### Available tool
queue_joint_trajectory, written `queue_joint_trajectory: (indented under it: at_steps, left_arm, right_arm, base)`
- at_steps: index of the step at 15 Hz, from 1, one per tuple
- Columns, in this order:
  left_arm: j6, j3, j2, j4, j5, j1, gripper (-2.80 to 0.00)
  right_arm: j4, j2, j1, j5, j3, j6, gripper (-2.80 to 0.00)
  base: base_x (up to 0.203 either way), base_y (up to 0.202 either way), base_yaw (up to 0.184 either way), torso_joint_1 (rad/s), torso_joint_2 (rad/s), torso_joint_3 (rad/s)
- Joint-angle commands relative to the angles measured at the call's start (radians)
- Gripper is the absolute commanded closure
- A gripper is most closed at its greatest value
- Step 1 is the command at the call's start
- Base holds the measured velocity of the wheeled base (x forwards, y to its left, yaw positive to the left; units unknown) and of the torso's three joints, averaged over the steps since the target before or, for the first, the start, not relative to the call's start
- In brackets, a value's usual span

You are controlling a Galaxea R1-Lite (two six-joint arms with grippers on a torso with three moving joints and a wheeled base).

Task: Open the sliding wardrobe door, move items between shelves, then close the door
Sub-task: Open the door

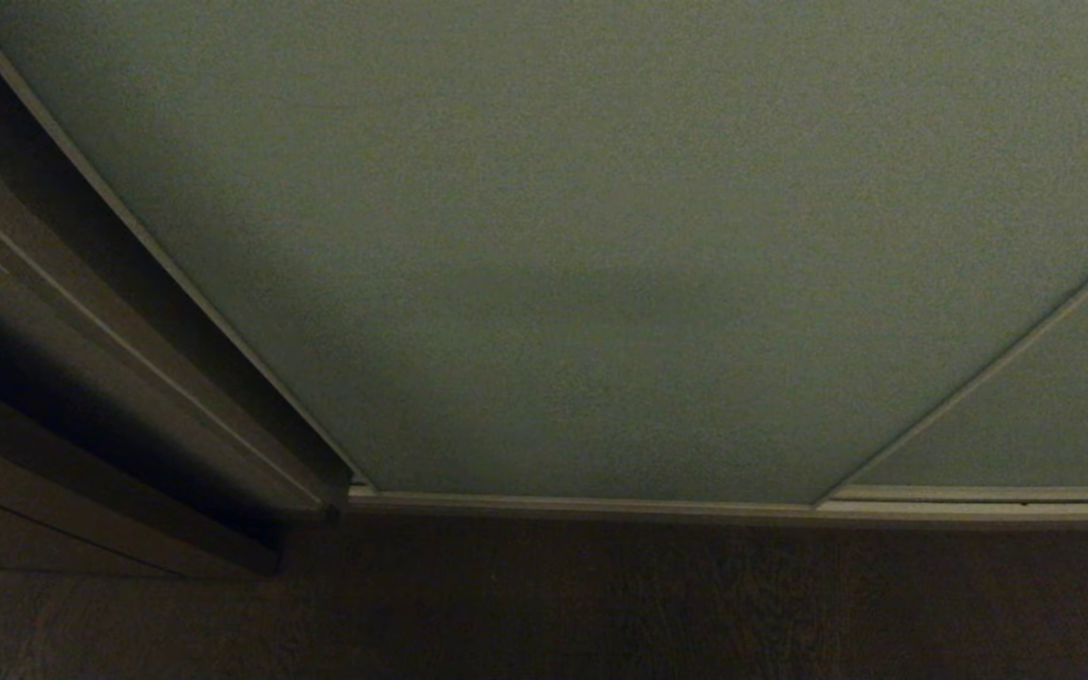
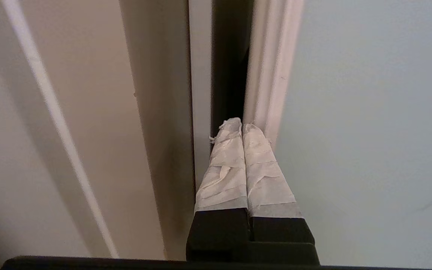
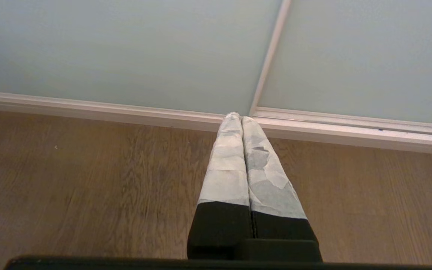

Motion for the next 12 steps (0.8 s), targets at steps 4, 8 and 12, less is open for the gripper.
queue_joint_trajectory:
  at_steps: [4,8,12]
  left_arm:
    - [-0.003,0.089,-0.101,0.017,0.021,0.034,0.0]
    - [0.001,0.082,-0.061,0.022,0.038,0.041,0.0]
    - [-0.001,-0.022,0.064,0.121,0.022,-0.007,0.0]
  right_arm:
    - [-0.001,0.0,0.0,0.0,0.0,0.0,0.0]
    - [-0.001,0.0,0.0,0.0,0.0,0.0,0.0]
    - [-0.001,0.0,0.0,0.0,0.0,0.0,0.0]
  base:
    - [0.0,0.0,0.0,0.0,0.0,0.0]
    - [0.0,0.0,0.0,0.0,0.0,0.0]
    - [0.0,0.0,0.0,0.0,0.0,0.0]
